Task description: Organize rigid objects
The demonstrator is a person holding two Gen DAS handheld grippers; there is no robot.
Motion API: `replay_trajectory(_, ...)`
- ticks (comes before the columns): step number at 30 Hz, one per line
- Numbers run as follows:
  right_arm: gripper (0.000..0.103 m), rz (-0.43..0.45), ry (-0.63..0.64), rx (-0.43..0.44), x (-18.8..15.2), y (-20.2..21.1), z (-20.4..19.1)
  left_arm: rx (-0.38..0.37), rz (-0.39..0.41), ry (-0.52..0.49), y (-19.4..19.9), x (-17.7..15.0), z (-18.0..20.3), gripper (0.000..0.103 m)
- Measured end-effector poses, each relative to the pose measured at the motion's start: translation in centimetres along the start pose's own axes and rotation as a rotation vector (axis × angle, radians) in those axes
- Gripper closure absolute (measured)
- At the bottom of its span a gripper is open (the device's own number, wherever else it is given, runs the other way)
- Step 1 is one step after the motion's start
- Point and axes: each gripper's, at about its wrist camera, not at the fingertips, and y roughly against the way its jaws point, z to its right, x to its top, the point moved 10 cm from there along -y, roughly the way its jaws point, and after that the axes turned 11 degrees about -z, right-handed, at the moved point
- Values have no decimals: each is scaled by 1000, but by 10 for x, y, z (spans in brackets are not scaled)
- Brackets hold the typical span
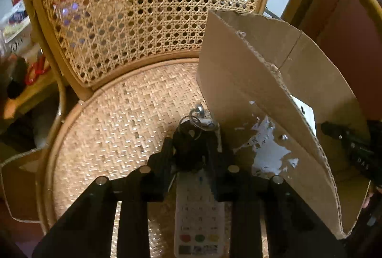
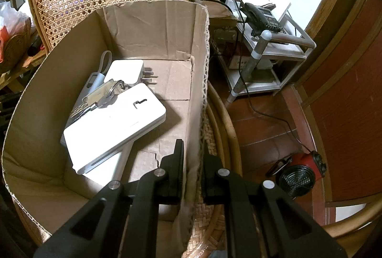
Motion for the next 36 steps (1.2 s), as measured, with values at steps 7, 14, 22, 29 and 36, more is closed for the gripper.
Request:
replay_trajectory(7,90,1,2,0,1,1,0,16,30,-8,13,-6,0,78)
replay_trajectory(14,90,1,2,-2,0,1,0,62,92,-17,56,2,-1,78)
replay_trajectory(22,90,1,3,-2,1,1,0,114,155,-32,103,18,8,78)
replay_trajectory(29,90,1,2,1,1,1,1,107,234,-84,142,35,40,78)
replay_trajectory(36,90,1,2,0,0,1,1,74,243,-187,154,43,100,78)
